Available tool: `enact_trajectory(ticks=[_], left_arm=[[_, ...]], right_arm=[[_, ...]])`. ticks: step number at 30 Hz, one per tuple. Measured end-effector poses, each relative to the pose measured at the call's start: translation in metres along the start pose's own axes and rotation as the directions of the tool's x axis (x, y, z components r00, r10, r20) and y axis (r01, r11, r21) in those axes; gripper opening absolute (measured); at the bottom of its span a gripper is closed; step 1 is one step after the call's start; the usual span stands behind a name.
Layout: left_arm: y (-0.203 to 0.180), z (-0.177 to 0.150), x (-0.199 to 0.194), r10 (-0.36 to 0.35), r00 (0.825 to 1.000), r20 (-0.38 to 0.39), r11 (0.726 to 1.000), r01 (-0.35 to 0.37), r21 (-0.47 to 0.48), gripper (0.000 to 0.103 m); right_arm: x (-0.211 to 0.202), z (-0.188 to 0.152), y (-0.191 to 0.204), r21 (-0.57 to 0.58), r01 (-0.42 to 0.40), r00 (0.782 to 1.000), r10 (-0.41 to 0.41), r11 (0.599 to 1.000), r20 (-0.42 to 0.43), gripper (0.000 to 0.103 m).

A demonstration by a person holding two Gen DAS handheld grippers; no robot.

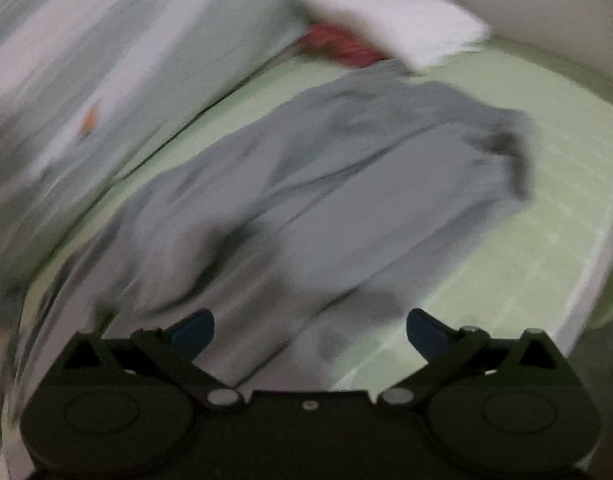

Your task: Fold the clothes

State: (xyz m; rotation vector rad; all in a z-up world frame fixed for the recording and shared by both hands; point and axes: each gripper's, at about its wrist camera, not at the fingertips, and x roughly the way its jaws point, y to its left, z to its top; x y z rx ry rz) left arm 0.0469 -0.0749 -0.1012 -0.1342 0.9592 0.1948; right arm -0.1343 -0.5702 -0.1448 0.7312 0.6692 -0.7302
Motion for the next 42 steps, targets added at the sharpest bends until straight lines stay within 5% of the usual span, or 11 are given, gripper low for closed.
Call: enact_trajectory(ticks=[6, 8, 12, 14, 15, 18, 24, 28, 32, 37, 42], left_arm=[[-0.092, -0.027, -0.023, -0.044, 0.999, -0.026, 0.991, 0.047, 0.122, 0.072], [-0.121, -0.039, -0.028, -0.063, 0.997, -0.047, 0.985, 0.070, 0.160, 0.073], [-0.184, -0.068, -0.035, -0.068, 0.996, -0.063, 0.964, 0.082, 0.253, 0.073], [-0.212, -0.080, -0.037, -0.079, 0.994, -0.077, 0.958, 0.097, 0.271, 0.073], [-0.226, -0.086, -0.037, -0.085, 0.993, -0.084, 0.954, 0.105, 0.280, 0.073], [-0.265, -0.105, -0.034, -0.081, 0.991, -0.106, 0.944, 0.110, 0.311, 0.073], [-0.313, -0.132, -0.026, -0.071, 0.985, -0.154, 0.937, 0.119, 0.329, 0.073], [-0.323, -0.141, -0.021, -0.040, 0.986, -0.163, 0.950, 0.088, 0.300, 0.079], [-0.318, -0.138, -0.017, -0.020, 0.984, -0.176, 0.969, 0.062, 0.237, 0.090], [-0.317, -0.134, -0.009, 0.014, 0.981, -0.191, 0.978, 0.027, 0.207, 0.103], [-0.315, -0.131, -0.005, 0.009, 0.975, -0.221, 0.983, 0.032, 0.180, 0.103]], right_arm=[[0.030, 0.062, -0.078, 0.134, 0.078, 0.997, -0.079, 0.988, -0.001, 0.102], [0.041, 0.084, -0.102, 0.168, 0.103, 0.995, -0.103, 0.980, -0.006, 0.093], [0.068, 0.122, -0.141, 0.188, 0.124, 0.992, -0.116, 0.974, -0.055, 0.063], [0.075, 0.130, -0.141, 0.093, 0.117, 0.991, -0.111, 0.989, -0.069, 0.040], [0.077, 0.134, -0.140, 0.037, 0.114, 0.991, -0.111, 0.993, -0.072, 0.015], [0.077, 0.142, -0.147, -0.075, 0.104, 0.991, -0.109, 0.992, -0.072, 0.006], [0.064, 0.157, -0.180, -0.201, 0.074, 0.988, -0.100, 0.977, -0.121, 0.011], [0.044, 0.180, -0.174, -0.335, 0.035, 0.996, -0.061, 0.942, -0.066, 0.071], [0.053, 0.215, -0.141, -0.445, -0.030, 0.999, 0.037, 0.895, 0.009, 0.076], [0.134, 0.248, -0.080, -0.589, -0.132, 0.990, 0.131, 0.797, -0.045, 0.075], [0.208, 0.262, -0.031, -0.722, -0.169, 0.985, 0.140, 0.671, -0.101, 0.076]])
